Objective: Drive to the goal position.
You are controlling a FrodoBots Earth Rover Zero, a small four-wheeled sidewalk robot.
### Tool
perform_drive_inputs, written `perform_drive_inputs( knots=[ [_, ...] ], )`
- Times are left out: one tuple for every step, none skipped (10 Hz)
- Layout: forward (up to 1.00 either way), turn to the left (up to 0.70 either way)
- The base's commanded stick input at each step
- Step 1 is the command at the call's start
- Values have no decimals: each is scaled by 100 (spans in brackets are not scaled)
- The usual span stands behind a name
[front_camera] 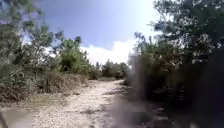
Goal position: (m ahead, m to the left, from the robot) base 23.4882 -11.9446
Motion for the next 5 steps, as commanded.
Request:
perform_drive_inputs(
  knots=[
    [60,1],
    [60,1],
    [60,1],
    [60,1],
    [60,1]
  ],
)
